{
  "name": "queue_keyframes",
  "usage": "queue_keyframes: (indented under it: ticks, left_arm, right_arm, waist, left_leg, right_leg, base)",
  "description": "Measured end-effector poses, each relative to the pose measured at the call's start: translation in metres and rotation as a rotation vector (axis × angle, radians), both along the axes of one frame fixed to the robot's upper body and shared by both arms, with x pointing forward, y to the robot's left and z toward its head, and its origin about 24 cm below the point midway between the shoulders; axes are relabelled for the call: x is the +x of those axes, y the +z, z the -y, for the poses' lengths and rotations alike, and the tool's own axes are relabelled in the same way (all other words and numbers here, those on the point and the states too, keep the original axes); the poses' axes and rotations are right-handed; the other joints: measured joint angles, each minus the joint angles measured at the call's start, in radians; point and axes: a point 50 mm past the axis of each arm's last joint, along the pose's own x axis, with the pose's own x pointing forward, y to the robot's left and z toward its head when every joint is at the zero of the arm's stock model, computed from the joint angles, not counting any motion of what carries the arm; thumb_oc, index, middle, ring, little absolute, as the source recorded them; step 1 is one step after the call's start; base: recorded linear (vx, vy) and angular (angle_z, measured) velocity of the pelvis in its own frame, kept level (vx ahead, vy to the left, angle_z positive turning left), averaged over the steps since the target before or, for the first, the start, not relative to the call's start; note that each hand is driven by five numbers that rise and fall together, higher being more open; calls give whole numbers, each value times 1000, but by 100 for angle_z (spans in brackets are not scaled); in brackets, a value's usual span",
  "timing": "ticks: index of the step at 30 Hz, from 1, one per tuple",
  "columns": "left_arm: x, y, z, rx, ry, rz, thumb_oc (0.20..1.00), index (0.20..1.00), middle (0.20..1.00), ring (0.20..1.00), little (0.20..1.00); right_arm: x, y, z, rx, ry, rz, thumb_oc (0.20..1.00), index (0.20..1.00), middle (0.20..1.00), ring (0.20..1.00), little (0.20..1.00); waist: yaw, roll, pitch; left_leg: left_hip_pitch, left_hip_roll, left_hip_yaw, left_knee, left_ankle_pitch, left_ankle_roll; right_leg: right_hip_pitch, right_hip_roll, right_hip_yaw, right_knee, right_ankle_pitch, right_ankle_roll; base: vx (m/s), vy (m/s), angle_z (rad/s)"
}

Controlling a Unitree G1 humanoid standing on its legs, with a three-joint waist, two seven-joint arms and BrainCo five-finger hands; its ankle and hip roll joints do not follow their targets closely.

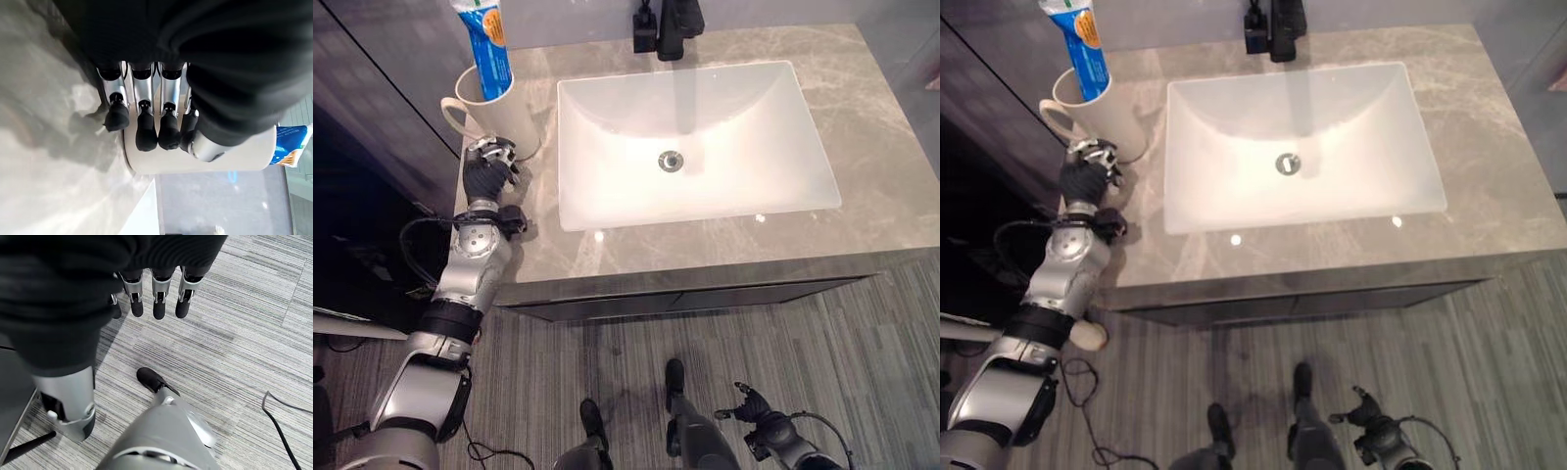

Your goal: Put brush and paste in cup on sink, flatten towel.

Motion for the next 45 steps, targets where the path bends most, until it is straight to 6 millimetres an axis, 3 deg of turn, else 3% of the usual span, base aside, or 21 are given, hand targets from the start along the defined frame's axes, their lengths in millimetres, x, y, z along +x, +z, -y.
queue_keyframes:
  ticks: [13,22,26,30,35,40,45]
  left_arm:
    - [13,23,2,32,45,19,200,200,200,200,200]
    - [18,40,-19,43,137,28,200,200,200,200,200]
    - [15,40,-18,30,128,43,200,200,200,200,200]
    - [-5,22,-3,21,27,93,200,200,200,200,200]
    - [-22,-10,-12,-11,17,47,200,200,200,200,200]
    - [-52,-49,-16,-84,-4,-3,200,200,200,200,200]
    - [-55,-57,-19,-72,-15,-30,200,200,200,200,200]
  right_arm:
    - [5,2,-1,-7,4,26,1000,1000,1000,1000,1000]
    - [8,4,-3,1,13,44,1000,1000,1000,1000,1000]
    - [7,3,-2,4,1,42,1000,1000,1000,1000,1000]
    - [6,3,0,4,-11,41,1000,1000,1000,1000,1000]
    - [0,2,11,-7,-81,24,1000,1000,1000,1000,1000]
    - [-9,-1,17,-17,-105,-3,1000,1000,1000,1000,1000]
    - [-21,-6,18,-25,-105,-37,1000,1000,1000,1000,1000]
  waist:
    - [-22,19,11]
    - [-44,21,13]
    - [-45,22,13]
    - [-41,19,18]
    - [-35,17,36]
    - [-2,14,35]
    - [14,9,10]
  left_leg:
    - [-26,1,4,0,1,-1]
    - [-46,2,14,0,4,-6]
    - [-46,3,17,0,4,-6]
    - [-29,6,17,0,4,-7]
    - [30,8,-6,-2,4,-8]
    - [68,8,-15,-2,3,-9]
    - [74,9,-36,-2,5,-10]
  right_leg:
    - [-28,2,3,0,1,0]
    - [-53,5,11,0,5,-3]
    - [-55,5,14,0,5,-3]
    - [-40,5,17,1,5,-4]
    - [32,2,-2,0,-4,-2]
    - [77,0,-11,0,-15,5]
    - [91,-1,-28,0,-13,3]
  base:
    - [0,0,0]
    - [-3,-3,-2]
    - [-3,-1,-1]
    - [6,-4,-1]
    - [18,2,10]
    - [-1,21,8]
    - [-19,7,9]
